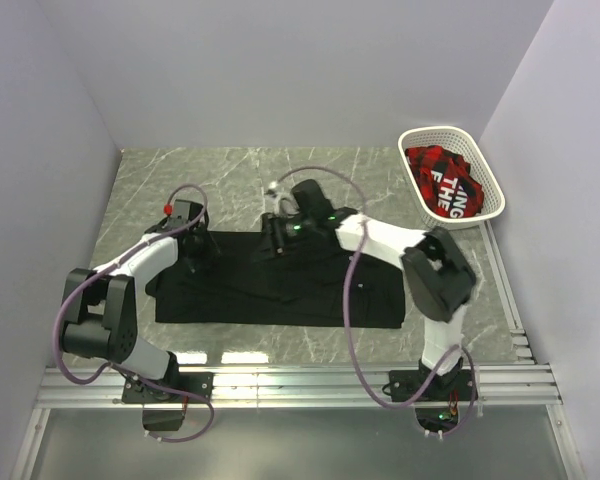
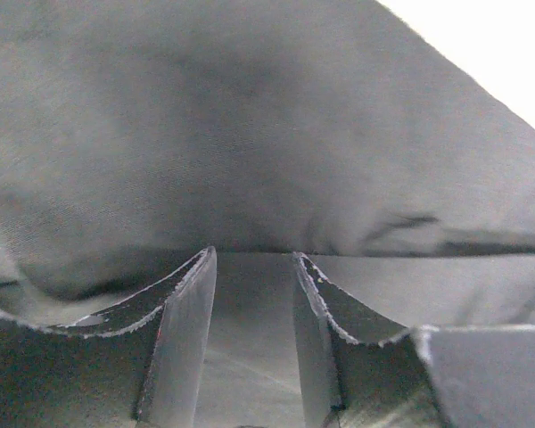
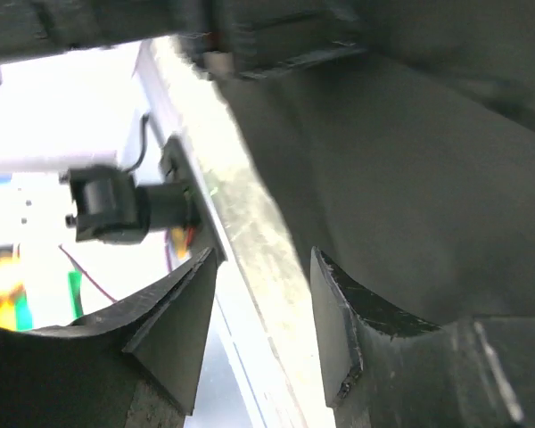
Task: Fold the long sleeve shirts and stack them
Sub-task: Fold the shirt
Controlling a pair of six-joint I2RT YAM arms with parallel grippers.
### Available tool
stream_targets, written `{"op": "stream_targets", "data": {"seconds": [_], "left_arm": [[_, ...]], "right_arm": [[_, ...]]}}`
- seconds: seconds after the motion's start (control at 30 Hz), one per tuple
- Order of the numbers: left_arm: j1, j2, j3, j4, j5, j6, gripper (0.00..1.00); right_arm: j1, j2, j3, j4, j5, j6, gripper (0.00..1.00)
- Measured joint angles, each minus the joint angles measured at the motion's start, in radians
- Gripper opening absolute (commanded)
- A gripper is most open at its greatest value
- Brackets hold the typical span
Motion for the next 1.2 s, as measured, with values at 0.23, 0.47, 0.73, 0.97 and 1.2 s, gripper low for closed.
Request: {"op": "stream_targets", "data": {"seconds": [0.23, 0.47, 0.73, 0.97, 1.2], "left_arm": [[0.044, 0.0, -0.09, 0.027, -0.021, -0.082, 0.42], [0.105, 0.0, -0.114, 0.081, 0.027, -0.157, 0.41], [0.149, 0.047, -0.095, 0.121, 0.106, -0.223, 0.42], [0.15, 0.261, 0.139, 0.121, 0.163, -0.216, 0.51], [0.134, 0.474, 0.43, 0.215, 0.149, -0.092, 0.78]], "right_arm": [[0.081, 0.232, 0.168, -0.138, -0.126, -0.124, 0.53], [0.06, 0.364, 0.199, -0.303, -0.179, -0.203, 0.52], [0.011, 0.322, 0.111, -0.357, -0.219, -0.243, 0.51], [-0.062, 0.207, -0.022, -0.389, -0.148, -0.263, 0.51], [-0.058, 0.02, -0.111, -0.437, 0.104, -0.283, 0.52]]}}
